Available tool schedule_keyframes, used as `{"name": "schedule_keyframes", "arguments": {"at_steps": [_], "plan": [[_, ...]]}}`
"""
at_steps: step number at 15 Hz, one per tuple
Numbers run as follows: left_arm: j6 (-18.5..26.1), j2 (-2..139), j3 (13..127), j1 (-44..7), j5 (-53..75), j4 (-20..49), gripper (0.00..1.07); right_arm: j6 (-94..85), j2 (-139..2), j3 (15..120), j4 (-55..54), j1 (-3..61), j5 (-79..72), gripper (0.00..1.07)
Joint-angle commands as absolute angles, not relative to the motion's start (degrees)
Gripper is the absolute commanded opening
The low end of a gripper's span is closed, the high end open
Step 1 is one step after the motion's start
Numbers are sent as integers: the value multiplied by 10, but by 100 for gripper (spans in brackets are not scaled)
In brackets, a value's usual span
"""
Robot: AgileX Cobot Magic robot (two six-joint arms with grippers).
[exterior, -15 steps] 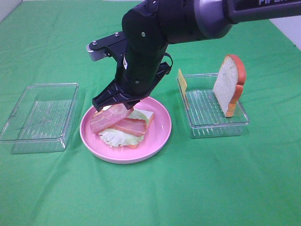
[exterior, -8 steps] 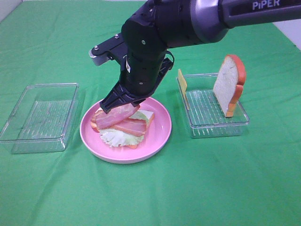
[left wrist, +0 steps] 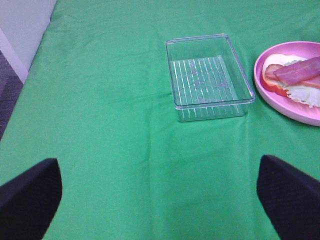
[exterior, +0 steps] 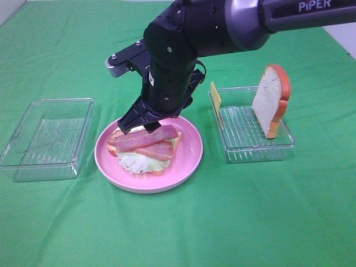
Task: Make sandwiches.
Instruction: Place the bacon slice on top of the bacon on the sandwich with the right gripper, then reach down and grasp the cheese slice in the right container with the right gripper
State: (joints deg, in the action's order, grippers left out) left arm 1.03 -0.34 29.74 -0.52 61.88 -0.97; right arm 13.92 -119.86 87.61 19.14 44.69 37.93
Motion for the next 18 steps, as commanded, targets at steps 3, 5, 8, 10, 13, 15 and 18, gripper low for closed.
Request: {"name": "schedule_keyframes", "arguments": {"at_steps": [3, 5, 8, 10, 13, 15, 18], "plan": [[8, -11, 297, -5, 616, -10, 100, 159, -1161, 877, 190, 446, 400, 76], [8, -11, 297, -5, 616, -10, 100, 172, -1130, 877, 193, 446, 426, 76], [8, -11, 297, -5, 616, -10, 100, 206, -1101, 924, 212, 424, 542, 82], [8, -10, 297, -5, 616, -10, 100, 203, -1101, 957, 221, 411, 589, 88], [8, -6, 297, -5, 616, -10, 100, 195, -1101, 975, 219, 390, 595, 89], [8, -5, 297, -5, 616, -10, 100, 195, -1101, 975, 190, 365, 592, 89], [8, -5, 297, -5, 616, -10, 100, 176, -1102, 975, 130, 315, 564, 89]]}}
